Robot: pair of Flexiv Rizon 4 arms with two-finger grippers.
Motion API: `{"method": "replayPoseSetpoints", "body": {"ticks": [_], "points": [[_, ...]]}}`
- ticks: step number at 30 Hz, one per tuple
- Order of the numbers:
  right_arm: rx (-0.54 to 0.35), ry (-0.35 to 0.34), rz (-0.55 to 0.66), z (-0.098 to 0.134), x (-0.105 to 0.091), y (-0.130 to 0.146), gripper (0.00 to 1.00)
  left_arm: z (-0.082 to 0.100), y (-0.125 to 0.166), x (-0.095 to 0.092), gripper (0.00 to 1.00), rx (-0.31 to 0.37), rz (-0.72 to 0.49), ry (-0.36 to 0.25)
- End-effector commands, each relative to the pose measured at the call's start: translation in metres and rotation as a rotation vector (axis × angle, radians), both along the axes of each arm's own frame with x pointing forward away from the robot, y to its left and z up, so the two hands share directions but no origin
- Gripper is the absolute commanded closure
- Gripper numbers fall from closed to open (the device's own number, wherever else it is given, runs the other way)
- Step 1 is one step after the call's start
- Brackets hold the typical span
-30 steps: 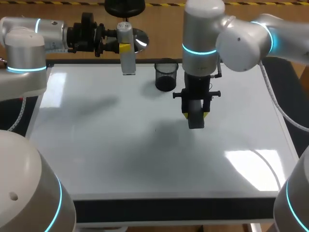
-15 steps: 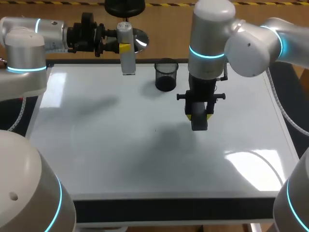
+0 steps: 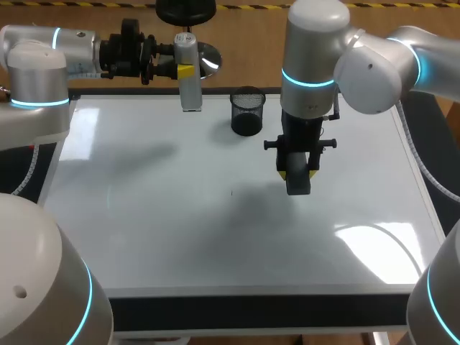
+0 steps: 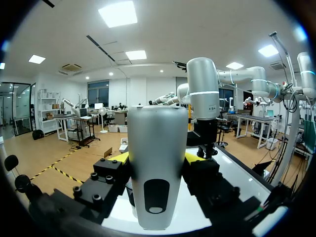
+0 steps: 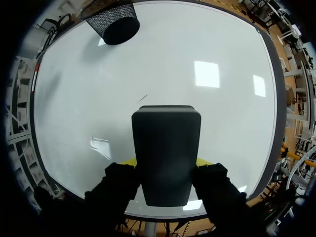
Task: Pick up the inspection probe, press it on each red-marked spot on the whiteboard one by one, put down the probe, pick up the eraser, and wipe off all the red marks.
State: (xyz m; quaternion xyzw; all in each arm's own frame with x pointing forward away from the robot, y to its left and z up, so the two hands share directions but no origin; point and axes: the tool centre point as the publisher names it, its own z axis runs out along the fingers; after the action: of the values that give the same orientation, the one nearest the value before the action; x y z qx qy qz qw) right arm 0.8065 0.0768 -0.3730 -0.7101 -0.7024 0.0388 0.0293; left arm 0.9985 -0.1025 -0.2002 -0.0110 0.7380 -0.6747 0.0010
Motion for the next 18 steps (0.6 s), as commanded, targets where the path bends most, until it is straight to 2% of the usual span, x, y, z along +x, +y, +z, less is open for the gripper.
{"method": "replayPoseSetpoints", "body": {"ticks": [1,18], "points": [[0.001,-0.003,-0.011,0.005,-0.005,-0.008,1.0,0.001,0.0,0.001,1.0,0.001,-0.001,0.001],[0.007,-0.035,-0.058,0.008,-0.037,-0.052,1.0,0.001,0.0,0.001,1.0,0.001,-0.001,0.001]]}}
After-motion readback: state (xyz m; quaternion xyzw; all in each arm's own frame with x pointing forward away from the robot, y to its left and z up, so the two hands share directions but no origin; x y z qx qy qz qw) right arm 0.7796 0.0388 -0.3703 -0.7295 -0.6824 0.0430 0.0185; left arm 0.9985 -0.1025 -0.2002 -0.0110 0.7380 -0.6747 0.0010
